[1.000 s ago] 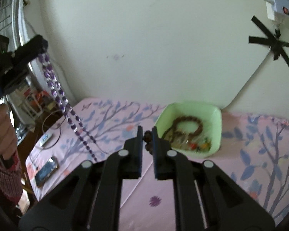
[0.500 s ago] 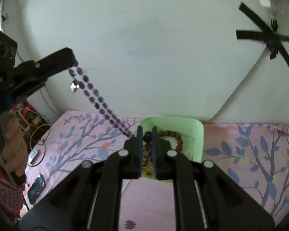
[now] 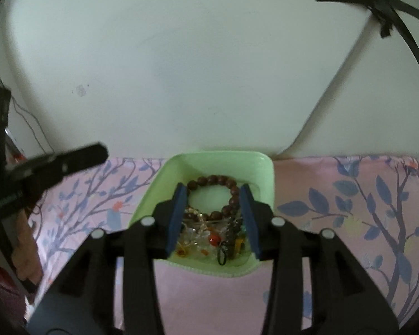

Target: Organize jewelry

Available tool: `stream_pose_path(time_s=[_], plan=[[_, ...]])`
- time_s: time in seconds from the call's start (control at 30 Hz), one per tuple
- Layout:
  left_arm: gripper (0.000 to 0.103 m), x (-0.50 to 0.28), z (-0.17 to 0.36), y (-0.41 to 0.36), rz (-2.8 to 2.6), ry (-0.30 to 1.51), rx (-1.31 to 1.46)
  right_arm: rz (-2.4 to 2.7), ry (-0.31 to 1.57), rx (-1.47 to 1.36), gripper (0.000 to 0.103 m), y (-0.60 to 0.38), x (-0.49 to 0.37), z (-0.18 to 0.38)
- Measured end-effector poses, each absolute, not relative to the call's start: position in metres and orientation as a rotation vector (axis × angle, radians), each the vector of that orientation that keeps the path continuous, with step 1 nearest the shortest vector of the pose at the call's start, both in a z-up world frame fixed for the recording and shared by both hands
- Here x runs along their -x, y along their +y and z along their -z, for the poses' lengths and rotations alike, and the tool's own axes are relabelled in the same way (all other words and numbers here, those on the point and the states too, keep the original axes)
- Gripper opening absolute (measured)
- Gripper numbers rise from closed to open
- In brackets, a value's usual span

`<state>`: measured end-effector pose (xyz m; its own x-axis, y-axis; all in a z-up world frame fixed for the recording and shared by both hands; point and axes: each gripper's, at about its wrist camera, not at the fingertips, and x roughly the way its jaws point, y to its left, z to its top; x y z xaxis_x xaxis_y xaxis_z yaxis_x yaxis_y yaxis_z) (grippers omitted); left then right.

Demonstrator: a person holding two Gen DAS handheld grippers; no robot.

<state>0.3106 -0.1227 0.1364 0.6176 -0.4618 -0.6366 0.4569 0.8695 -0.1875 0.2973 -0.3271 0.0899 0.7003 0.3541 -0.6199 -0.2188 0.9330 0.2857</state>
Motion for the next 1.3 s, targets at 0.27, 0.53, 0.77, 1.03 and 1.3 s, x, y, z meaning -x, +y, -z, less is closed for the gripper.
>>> stream_pose_path(time_s=[0.27, 0.53, 0.77, 1.03, 1.3], plan=[[0.000, -0.246, -0.106, -0.107, 0.445, 0.714, -0.043, -0.297, 0.726, -0.241, 0.039, -0.323, -0.234, -0.076], [0.000, -0.159, -0.042, -0.076, 0.324, 0.787, 0.011, -0.202, 0.802, -0.212, 0.039, -0.284, -0.134, -0.021], [0.000, -0.107, -0.018, -0.061, 0.256, 0.817, 0.029, -0.115, 0.787, -0.194, 0.060, -0.266, -0.078, -0.004], [0.033, -0.066, -0.013, -0.059, 0.202, 0.761, -0.018, -0.076, 0.768, -0.192, 0.068, -0.258, -0.040, 0.003], [0.065, -0.043, -0.023, -0.052, 0.140, 0.681, -0.016, -0.062, 0.738, -0.248, 0.069, -0.263, -0.025, 0.005]])
